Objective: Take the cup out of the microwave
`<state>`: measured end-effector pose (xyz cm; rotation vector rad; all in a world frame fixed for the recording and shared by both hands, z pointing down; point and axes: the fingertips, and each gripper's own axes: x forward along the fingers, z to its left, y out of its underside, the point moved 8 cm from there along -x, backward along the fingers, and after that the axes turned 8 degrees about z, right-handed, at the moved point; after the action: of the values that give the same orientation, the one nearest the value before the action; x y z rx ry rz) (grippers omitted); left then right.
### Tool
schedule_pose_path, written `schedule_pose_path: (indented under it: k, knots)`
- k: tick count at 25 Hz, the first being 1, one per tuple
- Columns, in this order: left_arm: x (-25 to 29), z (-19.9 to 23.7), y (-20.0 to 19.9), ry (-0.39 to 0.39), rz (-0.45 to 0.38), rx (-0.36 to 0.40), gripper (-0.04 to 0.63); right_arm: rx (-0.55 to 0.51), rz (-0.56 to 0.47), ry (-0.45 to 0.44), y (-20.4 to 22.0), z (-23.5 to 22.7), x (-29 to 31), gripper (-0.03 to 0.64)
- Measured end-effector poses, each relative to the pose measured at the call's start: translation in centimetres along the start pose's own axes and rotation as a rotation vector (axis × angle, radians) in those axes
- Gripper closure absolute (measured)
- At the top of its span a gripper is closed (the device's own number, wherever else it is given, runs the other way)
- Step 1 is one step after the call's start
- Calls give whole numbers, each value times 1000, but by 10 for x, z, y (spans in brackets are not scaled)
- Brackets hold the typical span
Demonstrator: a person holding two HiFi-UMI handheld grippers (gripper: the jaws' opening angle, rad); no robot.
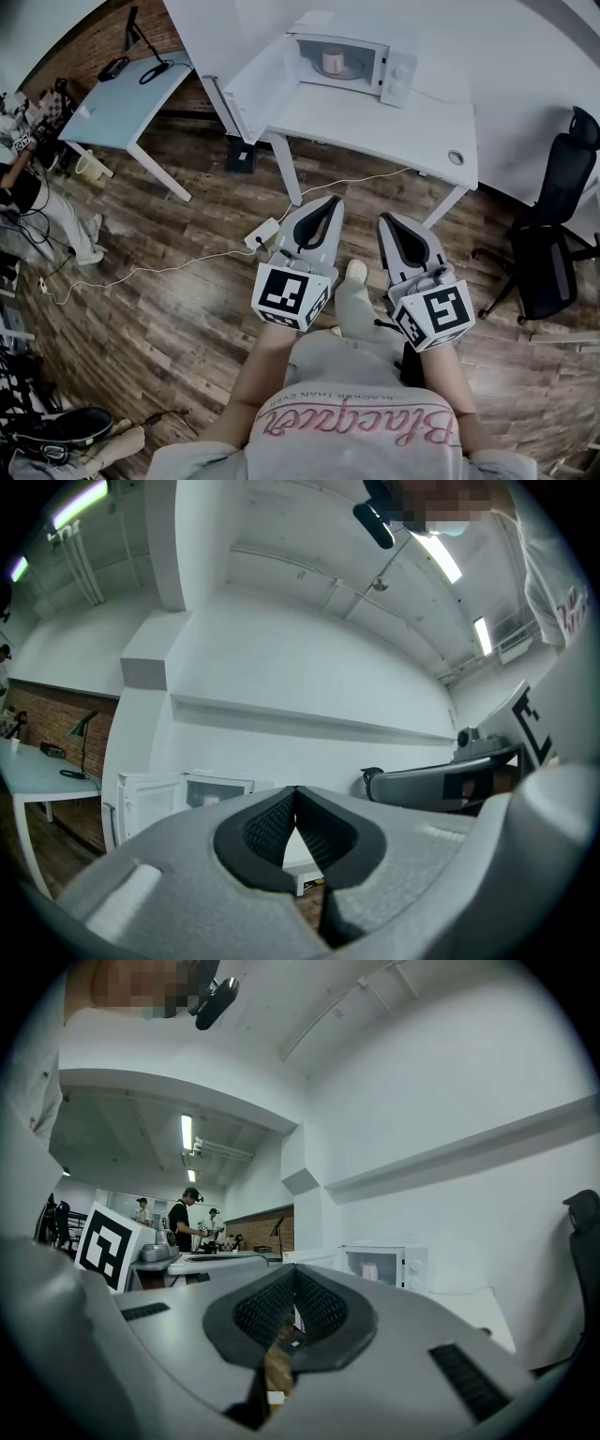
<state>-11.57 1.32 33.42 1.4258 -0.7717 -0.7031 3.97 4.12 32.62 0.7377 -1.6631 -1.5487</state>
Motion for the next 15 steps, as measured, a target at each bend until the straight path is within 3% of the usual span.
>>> schedule_pose_path:
  k: [15]
  knots:
    - [38,30,-3,-26,-7,12,589,-2,-24,-20,-6,-30,46,604]
